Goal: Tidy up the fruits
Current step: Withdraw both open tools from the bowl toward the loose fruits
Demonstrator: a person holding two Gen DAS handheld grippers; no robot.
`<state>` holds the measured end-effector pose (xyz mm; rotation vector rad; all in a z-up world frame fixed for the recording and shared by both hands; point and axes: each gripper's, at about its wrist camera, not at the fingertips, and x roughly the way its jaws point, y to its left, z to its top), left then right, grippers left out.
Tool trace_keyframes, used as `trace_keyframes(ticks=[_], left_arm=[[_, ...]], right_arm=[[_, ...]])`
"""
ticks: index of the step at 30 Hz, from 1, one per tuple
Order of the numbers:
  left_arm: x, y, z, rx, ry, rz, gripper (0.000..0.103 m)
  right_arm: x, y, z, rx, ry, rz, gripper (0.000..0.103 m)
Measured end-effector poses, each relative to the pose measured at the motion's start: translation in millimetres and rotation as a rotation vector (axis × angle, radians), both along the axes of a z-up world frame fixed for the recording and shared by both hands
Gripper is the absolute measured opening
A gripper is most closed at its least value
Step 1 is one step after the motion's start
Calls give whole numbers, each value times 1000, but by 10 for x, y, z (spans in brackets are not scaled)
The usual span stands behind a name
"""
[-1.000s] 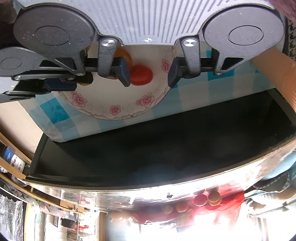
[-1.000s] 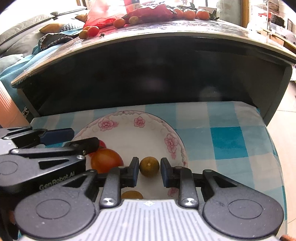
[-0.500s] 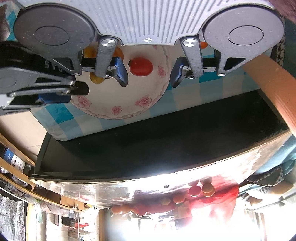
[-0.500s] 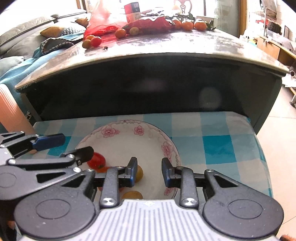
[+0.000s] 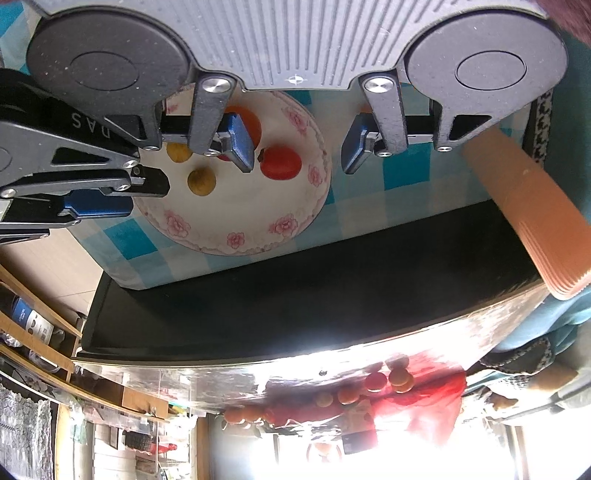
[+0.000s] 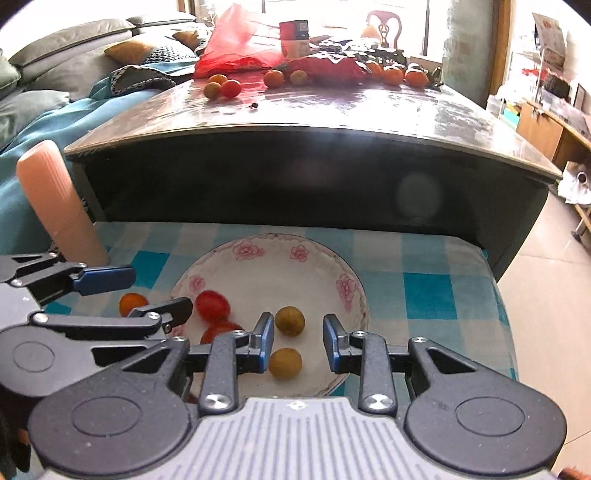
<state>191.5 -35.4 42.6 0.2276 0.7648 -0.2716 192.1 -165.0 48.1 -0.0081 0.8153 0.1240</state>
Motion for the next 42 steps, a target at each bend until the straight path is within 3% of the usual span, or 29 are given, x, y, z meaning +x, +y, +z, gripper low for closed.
trace_keyframes(ticks=[16,42], left_arm=[[-383,17,-22,48,25,-25,57],[-813,239,-307,129,116,-68,51]], right_arm=[[-354,77,6,-12,37,-2,44],[-836,425,-287,-74,137,76,44]])
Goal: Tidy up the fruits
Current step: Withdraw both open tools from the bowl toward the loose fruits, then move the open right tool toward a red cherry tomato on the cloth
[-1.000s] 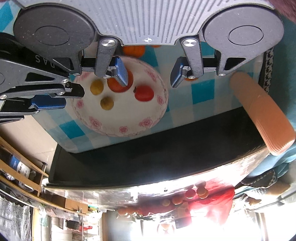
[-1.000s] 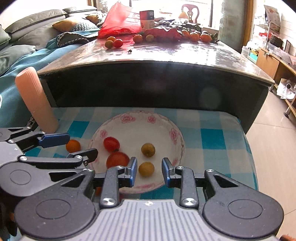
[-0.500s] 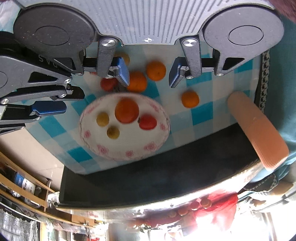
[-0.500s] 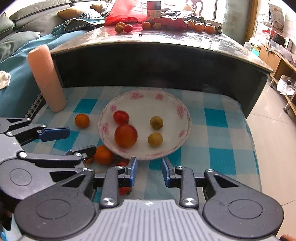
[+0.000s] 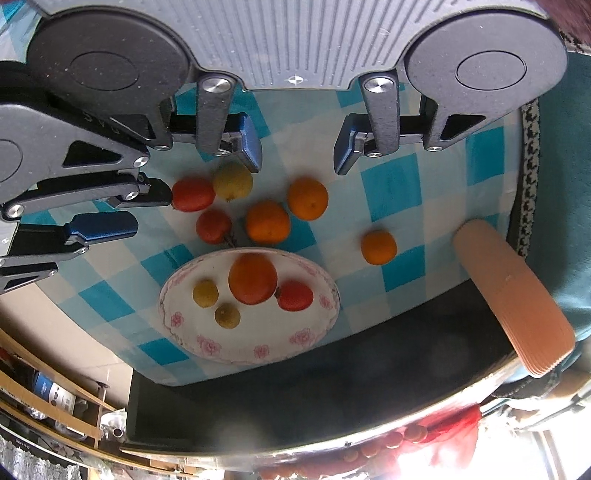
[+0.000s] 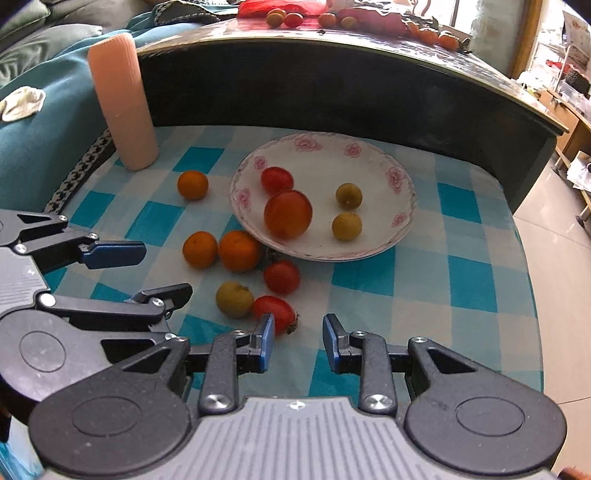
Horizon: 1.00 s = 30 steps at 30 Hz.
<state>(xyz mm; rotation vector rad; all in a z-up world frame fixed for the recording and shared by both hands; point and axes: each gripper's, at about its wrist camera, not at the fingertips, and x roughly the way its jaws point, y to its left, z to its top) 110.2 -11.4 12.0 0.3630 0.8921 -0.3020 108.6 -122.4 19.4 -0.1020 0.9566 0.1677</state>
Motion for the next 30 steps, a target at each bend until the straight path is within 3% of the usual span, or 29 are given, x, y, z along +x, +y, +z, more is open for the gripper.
trace_keyframes(ticks=[30], left_arm=[[80,122,-132,-3,56,26,52]], right_arm=[[176,117,-139,0,81,31,43]])
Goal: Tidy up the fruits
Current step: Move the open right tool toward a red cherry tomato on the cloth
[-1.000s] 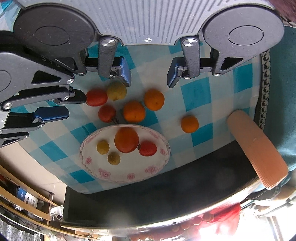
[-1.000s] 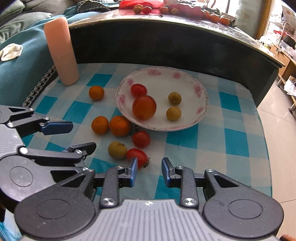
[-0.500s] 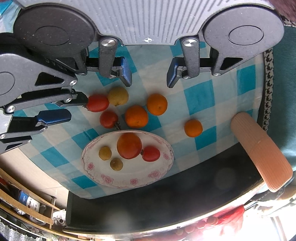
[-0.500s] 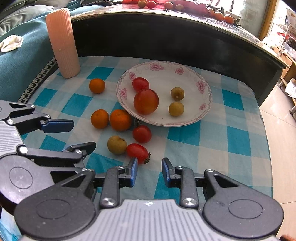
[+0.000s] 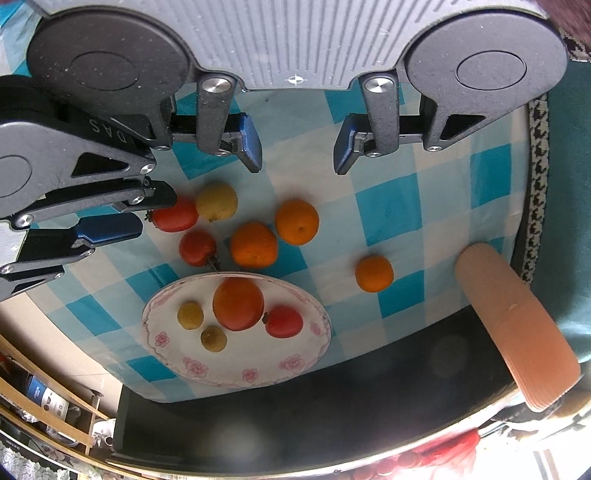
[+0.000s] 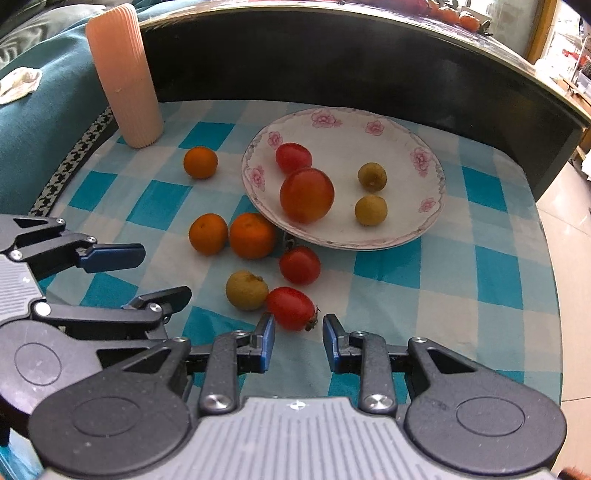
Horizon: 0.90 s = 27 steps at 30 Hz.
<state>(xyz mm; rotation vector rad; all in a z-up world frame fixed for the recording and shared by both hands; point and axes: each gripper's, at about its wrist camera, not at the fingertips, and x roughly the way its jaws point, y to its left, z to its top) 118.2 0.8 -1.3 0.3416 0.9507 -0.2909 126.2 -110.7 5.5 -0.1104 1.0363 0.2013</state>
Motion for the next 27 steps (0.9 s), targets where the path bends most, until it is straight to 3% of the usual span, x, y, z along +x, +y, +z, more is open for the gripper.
trace_keyframes(ticks=[7,27], left_arm=[[28,26,-18,-2,6,6,58],[53,72,-46,0,12,7,63]], right_arm=[[39,3,-26,7,15,3,44],[104,14,-87,2,37,9,46]])
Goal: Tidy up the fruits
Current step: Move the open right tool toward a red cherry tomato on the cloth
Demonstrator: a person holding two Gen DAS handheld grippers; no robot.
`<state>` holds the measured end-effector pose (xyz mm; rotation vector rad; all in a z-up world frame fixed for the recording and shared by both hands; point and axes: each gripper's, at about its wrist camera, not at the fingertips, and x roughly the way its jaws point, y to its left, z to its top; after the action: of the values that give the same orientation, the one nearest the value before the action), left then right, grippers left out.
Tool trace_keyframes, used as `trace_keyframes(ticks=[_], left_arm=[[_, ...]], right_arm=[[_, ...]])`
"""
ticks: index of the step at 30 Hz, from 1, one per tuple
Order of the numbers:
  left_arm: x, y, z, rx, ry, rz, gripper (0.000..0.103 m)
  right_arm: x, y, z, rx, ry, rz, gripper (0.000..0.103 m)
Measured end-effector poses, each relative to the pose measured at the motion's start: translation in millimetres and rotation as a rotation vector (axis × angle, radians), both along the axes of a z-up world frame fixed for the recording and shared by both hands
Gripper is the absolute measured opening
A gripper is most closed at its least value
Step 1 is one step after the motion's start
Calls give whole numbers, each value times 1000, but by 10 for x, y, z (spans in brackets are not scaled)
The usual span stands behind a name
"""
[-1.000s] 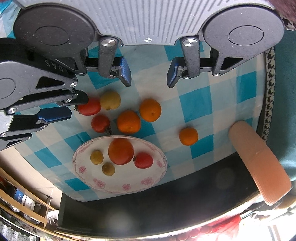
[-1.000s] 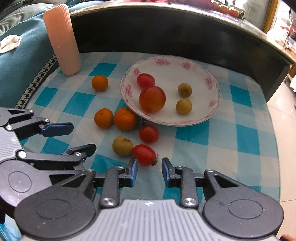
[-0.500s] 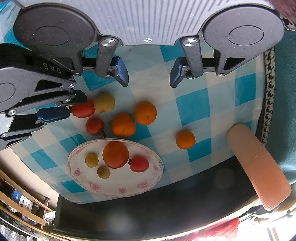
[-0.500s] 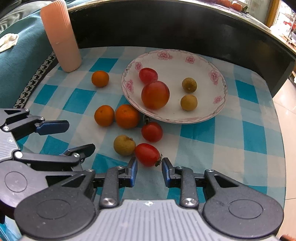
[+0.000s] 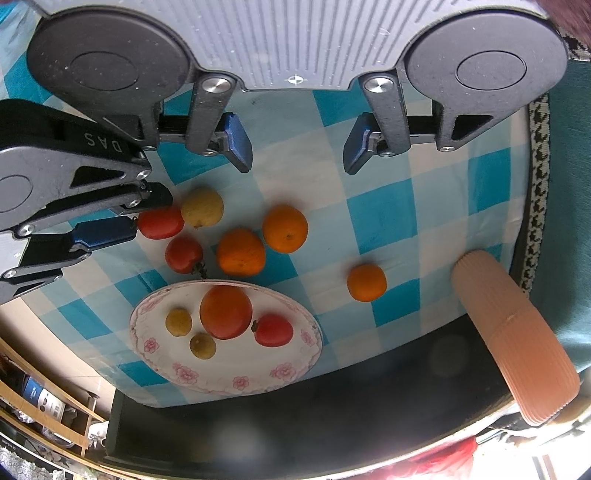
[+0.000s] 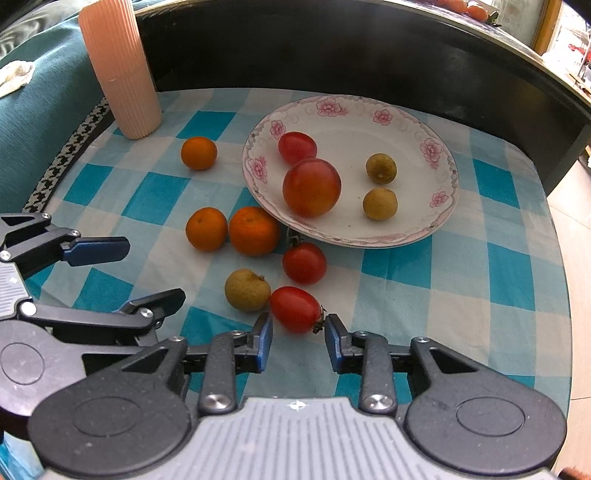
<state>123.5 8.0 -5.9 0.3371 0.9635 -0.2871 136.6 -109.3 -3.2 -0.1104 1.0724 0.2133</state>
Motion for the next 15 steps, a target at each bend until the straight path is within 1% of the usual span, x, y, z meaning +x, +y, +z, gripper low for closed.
trace_keyframes(ticks=[15], left_arm=[[4,8,-10,-2,0,-1,65]], right_arm=[[21,15,-48,-11,9,6,48]])
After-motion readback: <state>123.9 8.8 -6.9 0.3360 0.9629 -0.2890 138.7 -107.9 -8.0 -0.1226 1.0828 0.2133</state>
